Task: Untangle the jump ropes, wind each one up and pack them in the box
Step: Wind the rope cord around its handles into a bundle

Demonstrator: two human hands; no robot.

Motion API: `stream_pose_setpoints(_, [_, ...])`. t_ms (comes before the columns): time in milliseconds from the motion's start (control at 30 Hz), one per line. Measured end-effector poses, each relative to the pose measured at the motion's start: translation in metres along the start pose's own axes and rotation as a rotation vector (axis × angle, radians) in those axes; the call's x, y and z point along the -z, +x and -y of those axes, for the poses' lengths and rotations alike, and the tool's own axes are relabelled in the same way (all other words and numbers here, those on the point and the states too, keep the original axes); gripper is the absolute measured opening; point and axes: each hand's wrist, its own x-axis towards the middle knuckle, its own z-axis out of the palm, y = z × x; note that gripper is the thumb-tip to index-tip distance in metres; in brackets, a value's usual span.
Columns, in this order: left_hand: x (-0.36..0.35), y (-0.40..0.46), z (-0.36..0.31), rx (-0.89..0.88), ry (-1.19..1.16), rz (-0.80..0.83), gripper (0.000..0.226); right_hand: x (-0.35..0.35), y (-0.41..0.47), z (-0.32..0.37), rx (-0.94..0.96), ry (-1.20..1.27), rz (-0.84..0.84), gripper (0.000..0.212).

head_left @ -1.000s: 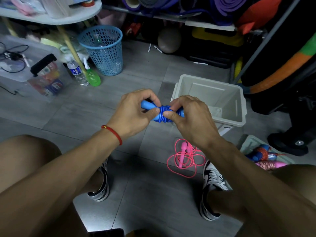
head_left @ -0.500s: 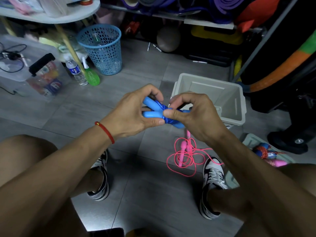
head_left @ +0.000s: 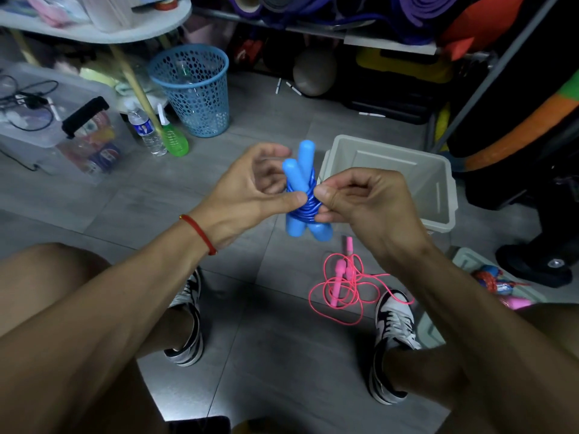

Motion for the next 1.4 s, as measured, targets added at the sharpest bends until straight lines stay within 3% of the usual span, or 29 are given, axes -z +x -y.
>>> stream_pose_setpoints(233, [-0.01,-0.002,0.006,0.044,-0.009,0.064,0.036,-0.005,-0.002,0.007,-0.053,0.199,-0.036,0.005])
stream_pose_setpoints(533, [-0.013,0.0,0.006,0.034,-0.087,-0.016,0.048,-0.005,0.0,0.008,-0.115,0.286,0.026,0.003])
stream_pose_setpoints(767, [-0.019,-0.004,-0.003,0.012,-0.027,-0.013,0.035,0.003,0.004,0.014,-0.009,0.094,0.075,0.013])
stream_pose_setpoints(900, [-0.019,-0.006,-0.011,0.02,-0.11,0.02,0.031,0.003,0.006,0.011,0.175,-0.065,0.11,0.013])
stream_pose_setpoints(1133, [-0.016,-0.008,-0.017,0.065,-0.142,0.05,0.039,0.0,0.003,0.006,0.475,-0.468,0.023,0.011])
stream_pose_setpoints(1400, [-0.007,-0.009,-0.013,0.086,-0.082,0.032,0.034,-0.007,0.001,0.001,0.485,-0.612,0.079,0.01])
